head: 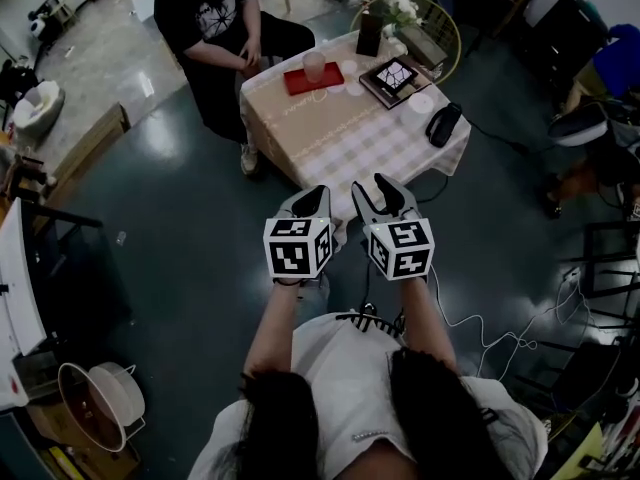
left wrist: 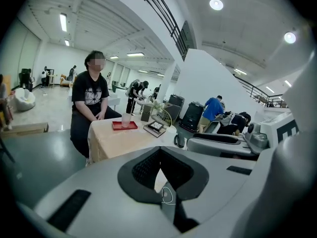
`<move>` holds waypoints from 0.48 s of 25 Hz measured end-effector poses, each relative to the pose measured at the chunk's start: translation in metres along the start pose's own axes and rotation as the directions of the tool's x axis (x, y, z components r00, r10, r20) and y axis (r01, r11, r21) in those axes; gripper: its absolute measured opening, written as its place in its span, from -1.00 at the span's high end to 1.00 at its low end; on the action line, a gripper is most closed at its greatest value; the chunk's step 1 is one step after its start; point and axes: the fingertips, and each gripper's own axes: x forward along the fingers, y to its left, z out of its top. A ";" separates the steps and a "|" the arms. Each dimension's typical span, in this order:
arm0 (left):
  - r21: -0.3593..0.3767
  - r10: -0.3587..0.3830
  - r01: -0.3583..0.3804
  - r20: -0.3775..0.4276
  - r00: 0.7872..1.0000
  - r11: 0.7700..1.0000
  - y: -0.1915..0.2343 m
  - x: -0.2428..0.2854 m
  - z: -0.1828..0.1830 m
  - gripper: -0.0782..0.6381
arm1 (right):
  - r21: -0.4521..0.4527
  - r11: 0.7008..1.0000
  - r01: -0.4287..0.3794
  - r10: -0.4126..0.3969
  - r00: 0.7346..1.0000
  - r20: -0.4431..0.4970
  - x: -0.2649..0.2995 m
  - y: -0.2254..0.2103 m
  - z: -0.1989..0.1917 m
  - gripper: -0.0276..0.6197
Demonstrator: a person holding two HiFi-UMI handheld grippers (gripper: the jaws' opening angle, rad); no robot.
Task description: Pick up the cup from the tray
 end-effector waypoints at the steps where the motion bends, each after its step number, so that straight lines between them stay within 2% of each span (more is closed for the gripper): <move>1: 0.007 0.001 -0.001 -0.005 1.000 1.000 0.005 0.006 0.006 0.76 | 0.005 1.000 0.000 0.000 1.000 -0.003 0.009 -0.002 0.004 0.39; 5: 0.007 0.008 -0.008 -0.019 1.000 1.000 0.029 0.027 0.025 0.76 | 0.013 1.000 -0.001 0.001 1.000 -0.014 0.040 -0.007 0.017 0.30; 12: 0.019 -0.027 0.028 -0.037 0.999 0.999 0.060 0.058 0.060 0.76 | 0.039 0.999 0.000 0.000 1.000 0.015 0.081 -0.014 0.042 0.11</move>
